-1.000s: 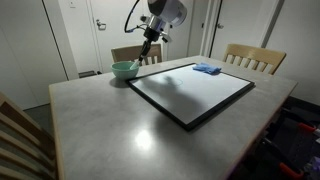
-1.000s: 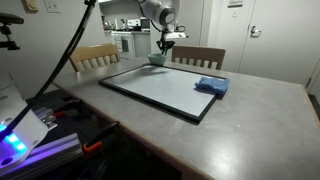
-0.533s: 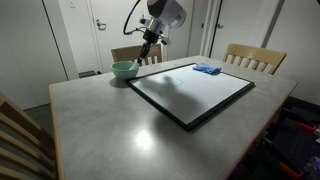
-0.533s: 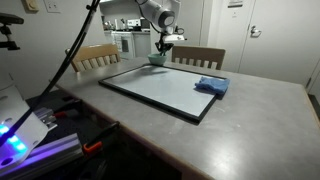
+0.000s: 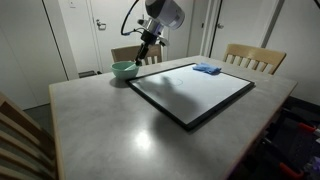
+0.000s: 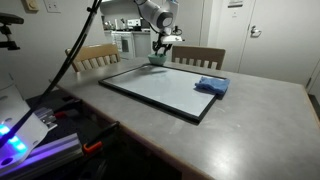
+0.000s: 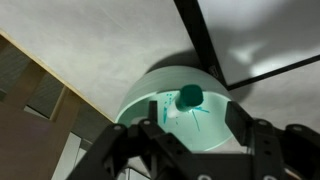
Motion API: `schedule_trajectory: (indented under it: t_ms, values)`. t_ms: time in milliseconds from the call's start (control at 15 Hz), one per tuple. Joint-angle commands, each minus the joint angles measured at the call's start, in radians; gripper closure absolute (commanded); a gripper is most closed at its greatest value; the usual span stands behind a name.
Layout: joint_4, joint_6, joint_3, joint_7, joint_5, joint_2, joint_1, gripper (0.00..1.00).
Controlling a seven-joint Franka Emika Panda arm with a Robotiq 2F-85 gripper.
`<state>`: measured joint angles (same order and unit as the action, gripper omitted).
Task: Remove the green marker from the green bowl, draw a smiley face on the whiteboard using the green marker, put the green marker in the bowl
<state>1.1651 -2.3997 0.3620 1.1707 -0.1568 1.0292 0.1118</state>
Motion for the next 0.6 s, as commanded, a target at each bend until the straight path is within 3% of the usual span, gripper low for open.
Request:
schedule_trajectory:
  t_ms: [0,533]
  values:
    - [0.015,0.024,0.0,0.026,-0.022,-0.027,0.008,0.01]
    - [0.024,0.251,-0.018,-0.006,-0.027,-0.125,-0.004,0.0]
